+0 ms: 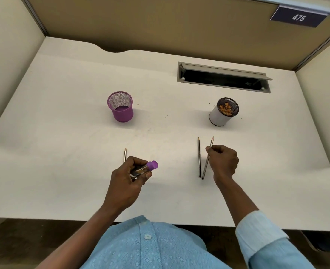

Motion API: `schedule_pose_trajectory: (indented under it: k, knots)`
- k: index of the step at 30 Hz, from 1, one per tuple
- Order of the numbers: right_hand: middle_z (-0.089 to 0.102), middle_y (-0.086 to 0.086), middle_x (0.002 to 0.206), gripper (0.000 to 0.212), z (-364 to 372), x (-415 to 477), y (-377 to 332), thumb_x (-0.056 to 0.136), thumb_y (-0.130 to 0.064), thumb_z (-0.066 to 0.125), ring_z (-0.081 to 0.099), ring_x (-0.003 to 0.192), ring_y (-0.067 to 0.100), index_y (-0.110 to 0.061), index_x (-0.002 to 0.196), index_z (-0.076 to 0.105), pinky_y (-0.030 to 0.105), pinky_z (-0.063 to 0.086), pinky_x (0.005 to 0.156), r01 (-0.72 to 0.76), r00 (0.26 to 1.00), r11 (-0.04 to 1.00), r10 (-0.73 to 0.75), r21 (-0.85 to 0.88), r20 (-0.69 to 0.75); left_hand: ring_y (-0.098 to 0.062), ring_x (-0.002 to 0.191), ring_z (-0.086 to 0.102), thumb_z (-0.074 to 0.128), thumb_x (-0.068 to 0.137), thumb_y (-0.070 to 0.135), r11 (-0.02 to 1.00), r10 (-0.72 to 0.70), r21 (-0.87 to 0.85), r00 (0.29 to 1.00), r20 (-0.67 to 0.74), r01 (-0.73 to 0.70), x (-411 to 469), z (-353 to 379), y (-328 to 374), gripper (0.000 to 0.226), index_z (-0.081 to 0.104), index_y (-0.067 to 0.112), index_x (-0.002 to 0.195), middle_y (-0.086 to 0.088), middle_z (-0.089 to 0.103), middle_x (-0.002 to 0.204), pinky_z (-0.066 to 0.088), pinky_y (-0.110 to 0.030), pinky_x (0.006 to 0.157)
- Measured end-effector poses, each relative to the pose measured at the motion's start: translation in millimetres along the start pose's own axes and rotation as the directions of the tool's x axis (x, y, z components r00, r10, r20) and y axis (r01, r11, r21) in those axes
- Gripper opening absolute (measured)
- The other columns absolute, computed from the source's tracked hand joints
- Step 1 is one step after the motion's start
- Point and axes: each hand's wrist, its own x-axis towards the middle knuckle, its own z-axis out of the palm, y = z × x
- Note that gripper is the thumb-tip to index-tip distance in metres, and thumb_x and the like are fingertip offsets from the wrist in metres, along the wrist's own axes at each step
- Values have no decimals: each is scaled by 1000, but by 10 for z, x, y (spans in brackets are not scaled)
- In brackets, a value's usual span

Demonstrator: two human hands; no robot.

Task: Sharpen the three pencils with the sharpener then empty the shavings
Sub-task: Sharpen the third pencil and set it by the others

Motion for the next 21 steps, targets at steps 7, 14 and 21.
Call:
schedule_pose_trajectory:
  k: [7, 14, 21]
  knots:
    - [81, 9, 96, 15, 117, 226, -58, 87, -22, 83, 75, 94, 32, -16, 100, 83, 40, 61, 86, 38, 999, 989, -35, -146, 20, -15, 79, 73, 84, 90, 11, 1000, -16, 4, 1000, 14, 16, -5, 58, 18, 28, 71, 32, 103, 15, 78, 94, 64, -49, 76]
    - [80, 4, 96, 17, 226, 273, 16, 83, -21, 87, 73, 98, 28, -18, 98, 79, 34, 54, 82, 43, 997, 982, -32, -183, 63, -12, 74, 71, 83, 91, 11, 999, -30, 15, 999, 20, 30, 12, 73, 64, 27, 70, 31, 104, 15, 77, 93, 63, -45, 74]
    - [80, 6, 92, 15, 321, 254, 111, 83, -22, 87, 73, 95, 30, -17, 93, 78, 38, 57, 82, 72, 996, 975, -57, -212, 75, -11, 74, 71, 84, 90, 12, 999, -30, 35, 999, 23, 29, 31, 90, 112, 26, 70, 29, 105, 14, 78, 92, 64, -42, 74]
